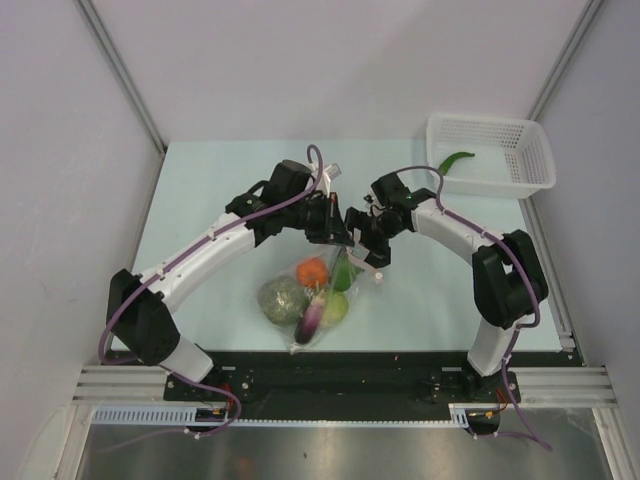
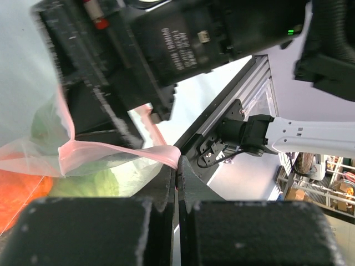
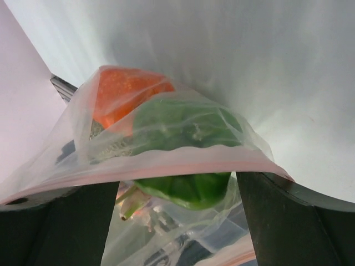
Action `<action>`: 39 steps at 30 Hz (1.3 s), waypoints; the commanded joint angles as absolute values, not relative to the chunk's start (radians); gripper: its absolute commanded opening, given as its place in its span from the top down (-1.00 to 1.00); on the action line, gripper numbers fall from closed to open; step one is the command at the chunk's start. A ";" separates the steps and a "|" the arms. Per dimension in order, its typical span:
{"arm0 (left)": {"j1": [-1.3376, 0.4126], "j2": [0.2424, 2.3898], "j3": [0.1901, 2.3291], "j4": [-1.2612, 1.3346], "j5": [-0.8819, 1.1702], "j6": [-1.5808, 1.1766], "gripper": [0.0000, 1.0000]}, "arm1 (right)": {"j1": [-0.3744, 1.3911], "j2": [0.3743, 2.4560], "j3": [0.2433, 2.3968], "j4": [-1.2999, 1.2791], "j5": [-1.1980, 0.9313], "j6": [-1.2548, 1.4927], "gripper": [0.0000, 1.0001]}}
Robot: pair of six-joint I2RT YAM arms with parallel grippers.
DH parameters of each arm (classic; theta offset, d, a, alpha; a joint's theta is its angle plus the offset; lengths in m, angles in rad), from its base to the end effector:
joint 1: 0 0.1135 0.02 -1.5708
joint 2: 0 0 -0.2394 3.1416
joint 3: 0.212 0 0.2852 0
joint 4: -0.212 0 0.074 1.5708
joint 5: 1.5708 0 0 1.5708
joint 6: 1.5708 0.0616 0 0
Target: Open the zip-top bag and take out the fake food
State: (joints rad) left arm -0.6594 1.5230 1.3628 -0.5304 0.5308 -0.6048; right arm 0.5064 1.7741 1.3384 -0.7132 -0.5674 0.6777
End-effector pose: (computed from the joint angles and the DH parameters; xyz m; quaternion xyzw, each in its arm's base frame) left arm 0.2902 -0.2644 0.2864 0.1355 0.8697 -0.4344 0.1915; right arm 0.3320 0.2220 0.1698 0.0219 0.9403 0.3393 0.0141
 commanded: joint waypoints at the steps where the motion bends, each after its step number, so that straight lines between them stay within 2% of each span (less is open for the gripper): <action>1: -0.670 1.508 1.393 -0.479 0.557 -0.620 1.00 | 0.528 1.815 1.338 -0.646 -0.592 0.706 -0.76; 3: -0.670 1.506 1.391 -0.479 0.551 -0.620 1.00 | 0.534 1.828 1.338 -0.632 -0.607 0.721 -0.73; 6: -0.670 1.502 1.391 -0.495 0.531 -0.612 1.00 | 0.531 1.824 1.338 -0.633 -0.609 0.715 -0.58; 7: -0.670 1.500 1.391 -0.508 0.520 -0.608 1.00 | 0.529 1.815 1.338 -0.632 -0.604 0.710 -0.44; 12: -0.669 1.490 1.378 -0.545 0.460 -0.603 1.00 | 0.514 1.704 1.339 -0.623 -0.589 0.690 -0.08; 13: -0.669 1.488 1.371 -0.557 0.453 -0.604 1.00 | 0.508 1.688 1.339 -0.626 -0.589 0.677 0.08; 16: -0.664 1.470 1.358 -0.569 0.414 -0.610 1.00 | 0.476 1.622 1.341 -0.640 -0.578 0.670 0.31; 22: -0.650 1.433 1.335 -0.571 0.382 -0.620 1.00 | 0.361 1.500 1.345 -0.634 -0.572 0.689 0.46; 29: -0.649 1.427 1.325 -0.574 0.400 -0.606 0.99 | 0.143 1.476 1.394 -0.549 -0.572 0.712 0.47; 34: -0.649 1.448 1.357 -0.598 0.426 -0.548 1.00 | 0.011 1.548 1.440 -0.444 -0.490 0.732 0.46; 39: -0.649 1.482 1.411 -0.652 0.434 -0.454 1.00 | -0.127 1.707 1.540 -0.331 -0.376 0.727 0.47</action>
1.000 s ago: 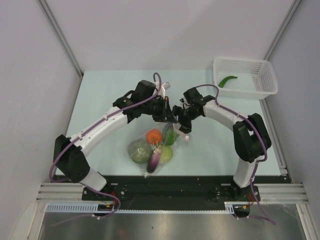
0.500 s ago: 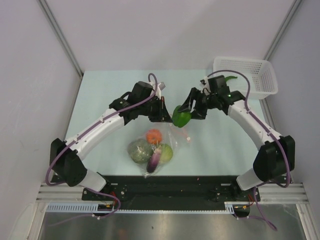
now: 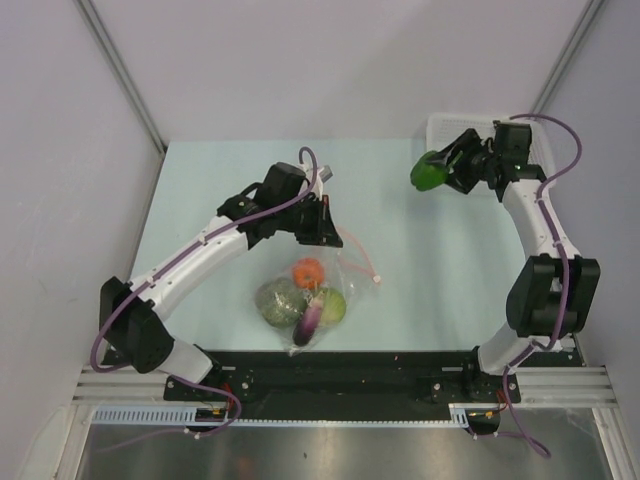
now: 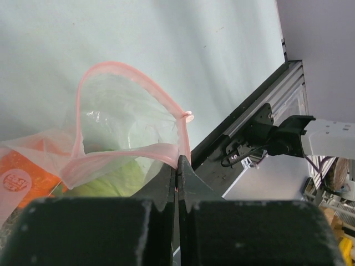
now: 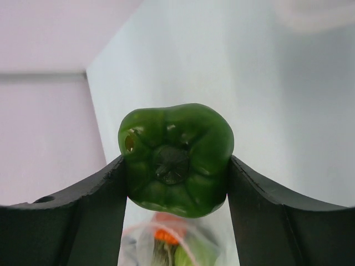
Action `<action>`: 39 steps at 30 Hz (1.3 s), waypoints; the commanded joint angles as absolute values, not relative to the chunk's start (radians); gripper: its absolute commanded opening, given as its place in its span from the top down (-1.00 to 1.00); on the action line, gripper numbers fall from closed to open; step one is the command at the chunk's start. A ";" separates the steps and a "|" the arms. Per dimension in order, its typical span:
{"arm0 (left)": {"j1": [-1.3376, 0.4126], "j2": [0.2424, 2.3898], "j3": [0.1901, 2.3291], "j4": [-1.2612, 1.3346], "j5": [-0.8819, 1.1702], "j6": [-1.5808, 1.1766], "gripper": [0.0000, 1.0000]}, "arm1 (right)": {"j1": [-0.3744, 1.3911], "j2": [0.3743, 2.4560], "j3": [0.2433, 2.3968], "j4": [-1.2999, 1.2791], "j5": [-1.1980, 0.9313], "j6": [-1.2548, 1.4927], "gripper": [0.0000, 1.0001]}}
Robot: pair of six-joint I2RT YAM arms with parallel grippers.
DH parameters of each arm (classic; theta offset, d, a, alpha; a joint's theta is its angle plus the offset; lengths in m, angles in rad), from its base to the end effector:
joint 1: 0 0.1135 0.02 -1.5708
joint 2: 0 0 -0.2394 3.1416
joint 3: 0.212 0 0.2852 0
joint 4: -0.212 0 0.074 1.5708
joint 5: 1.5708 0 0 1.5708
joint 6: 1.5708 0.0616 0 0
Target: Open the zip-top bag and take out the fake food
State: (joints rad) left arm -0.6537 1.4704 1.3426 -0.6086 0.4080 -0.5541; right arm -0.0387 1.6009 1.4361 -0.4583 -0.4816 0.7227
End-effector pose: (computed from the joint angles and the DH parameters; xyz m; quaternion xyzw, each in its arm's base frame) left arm 0.2843 -0.2486 0.2880 0.1266 0.8901 -0.3778 0.2214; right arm 0.4173 0.0124 0.2912 0.2201 0.8427 0.3485 0.3463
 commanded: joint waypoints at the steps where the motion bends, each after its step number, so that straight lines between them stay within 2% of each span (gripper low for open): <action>1: -0.650 1.486 1.417 -0.660 0.434 -0.442 1.00 | -0.144 1.745 1.572 -0.339 -0.356 0.720 0.46; 6: -0.646 1.514 1.445 -0.684 0.462 -0.374 1.00 | -0.215 1.936 1.787 -0.370 -0.301 0.715 0.43; 9: -0.643 1.549 1.474 -0.695 0.508 -0.342 1.00 | -0.229 2.069 1.965 -0.457 -0.227 0.680 0.15; 14: -0.638 1.589 1.517 -0.719 0.541 -0.282 1.00 | -0.232 2.288 2.253 -0.603 -0.150 0.618 -0.02; 16: -0.637 1.589 1.516 -0.715 0.554 -0.275 0.99 | -0.229 2.341 2.293 -0.611 -0.115 0.589 -0.17; 21: -0.638 1.554 1.457 -0.658 0.587 -0.317 1.00 | -0.227 2.433 2.445 -0.701 -0.075 0.538 -0.39; 23: -0.637 1.534 1.439 -0.608 0.601 -0.371 1.00 | -0.226 2.413 2.444 -0.715 -0.054 0.520 -0.54; 25: -0.637 1.491 1.382 -0.549 0.614 -0.415 1.00 | -0.225 2.389 2.412 -0.690 -0.041 0.502 -0.95; 26: -0.637 1.480 1.353 -0.499 0.612 -0.460 1.00 | -0.225 2.376 2.416 -0.699 -0.040 0.497 -1.00; 33: -0.635 1.422 1.391 -0.560 0.520 -0.526 1.00 | -0.198 2.196 2.372 -0.990 -0.017 0.531 -1.00; 35: -0.634 1.424 1.422 -0.599 0.502 -0.520 1.00 | -0.166 2.111 2.202 -0.993 -0.029 0.508 -0.99; 36: -0.634 1.425 1.431 -0.612 0.496 -0.515 1.00 | -0.152 2.006 2.131 -0.941 -0.094 0.494 -0.99; 37: -0.634 1.422 1.437 -0.624 0.483 -0.514 1.00 | -0.118 1.958 1.982 -0.908 -0.130 0.485 -0.99; 39: -0.634 1.419 1.437 -0.623 0.476 -0.517 0.99 | -0.075 1.837 1.880 -0.865 -0.214 0.445 -0.99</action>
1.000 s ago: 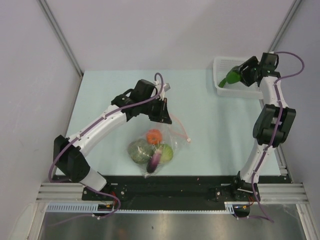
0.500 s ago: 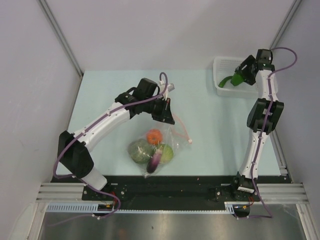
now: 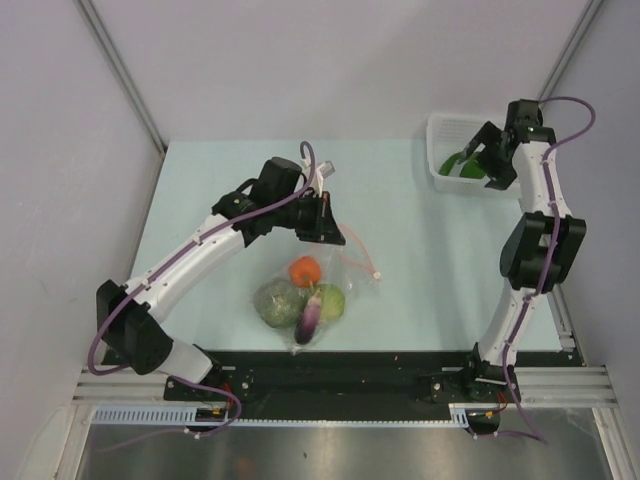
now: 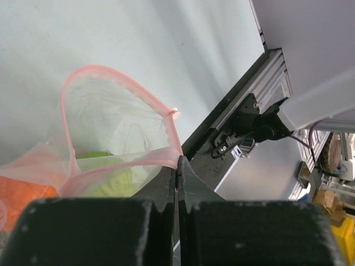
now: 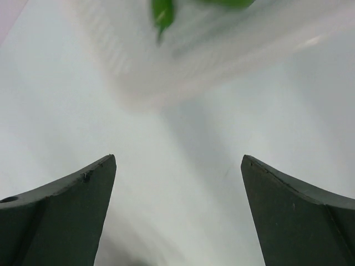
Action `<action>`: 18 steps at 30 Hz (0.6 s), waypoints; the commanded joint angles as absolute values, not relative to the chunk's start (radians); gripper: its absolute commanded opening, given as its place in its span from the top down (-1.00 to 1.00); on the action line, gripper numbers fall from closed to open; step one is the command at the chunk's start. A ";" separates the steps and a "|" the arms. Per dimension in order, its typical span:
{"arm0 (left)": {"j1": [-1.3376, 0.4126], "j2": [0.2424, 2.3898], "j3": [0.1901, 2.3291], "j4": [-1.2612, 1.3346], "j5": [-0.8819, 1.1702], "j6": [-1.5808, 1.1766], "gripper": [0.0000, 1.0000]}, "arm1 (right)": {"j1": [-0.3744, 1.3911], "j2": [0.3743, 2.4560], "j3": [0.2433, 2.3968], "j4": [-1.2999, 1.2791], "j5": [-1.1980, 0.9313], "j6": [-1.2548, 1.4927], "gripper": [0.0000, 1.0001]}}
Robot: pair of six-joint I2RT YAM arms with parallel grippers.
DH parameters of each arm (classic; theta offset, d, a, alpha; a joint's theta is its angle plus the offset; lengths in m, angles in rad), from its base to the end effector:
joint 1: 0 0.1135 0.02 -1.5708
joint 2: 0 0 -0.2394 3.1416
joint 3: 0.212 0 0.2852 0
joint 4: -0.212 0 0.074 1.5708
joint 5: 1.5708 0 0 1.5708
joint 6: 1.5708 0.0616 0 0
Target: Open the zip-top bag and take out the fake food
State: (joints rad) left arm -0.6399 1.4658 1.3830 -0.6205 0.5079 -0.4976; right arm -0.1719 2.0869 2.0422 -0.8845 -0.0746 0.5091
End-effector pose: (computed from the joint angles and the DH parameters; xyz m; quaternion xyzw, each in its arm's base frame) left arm 0.2831 -0.2481 0.3057 0.1678 0.8686 -0.4112 0.2200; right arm 0.4938 -0.0811 0.2607 0.3056 0.8978 0.0878 0.3047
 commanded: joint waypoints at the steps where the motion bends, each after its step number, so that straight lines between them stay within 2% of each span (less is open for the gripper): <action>1: -0.634 1.416 1.436 -0.612 0.474 -0.523 1.00 | -0.027 1.806 1.809 -0.865 -0.241 0.433 -0.99; 7: -0.634 1.419 1.445 -0.614 0.491 -0.537 1.00 | 0.201 1.593 1.612 -0.824 -0.441 0.368 -0.95; 9: -0.634 1.422 1.454 -0.615 0.494 -0.534 1.00 | 0.262 1.557 1.536 -0.777 -0.579 0.383 -0.80; 13: -0.634 1.427 1.465 -0.623 0.489 -0.529 1.00 | 0.357 1.540 1.490 -0.772 -0.676 0.362 -0.60; 14: -0.634 1.425 1.466 -0.620 0.492 -0.529 1.00 | 0.389 1.543 1.482 -0.753 -0.717 0.350 -0.44; 16: -0.634 1.427 1.471 -0.617 0.508 -0.529 1.00 | 0.411 1.549 1.456 -0.739 -0.748 0.328 -0.29; 18: -0.635 1.428 1.479 -0.621 0.518 -0.517 1.00 | 0.435 1.568 1.441 -0.703 -0.842 0.324 -0.24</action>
State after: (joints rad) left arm -0.6388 1.4548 1.4128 -0.6514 0.4828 -0.5232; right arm 0.3935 1.5669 1.4616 -0.7872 -0.6537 0.3653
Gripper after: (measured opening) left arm 0.005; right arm 0.645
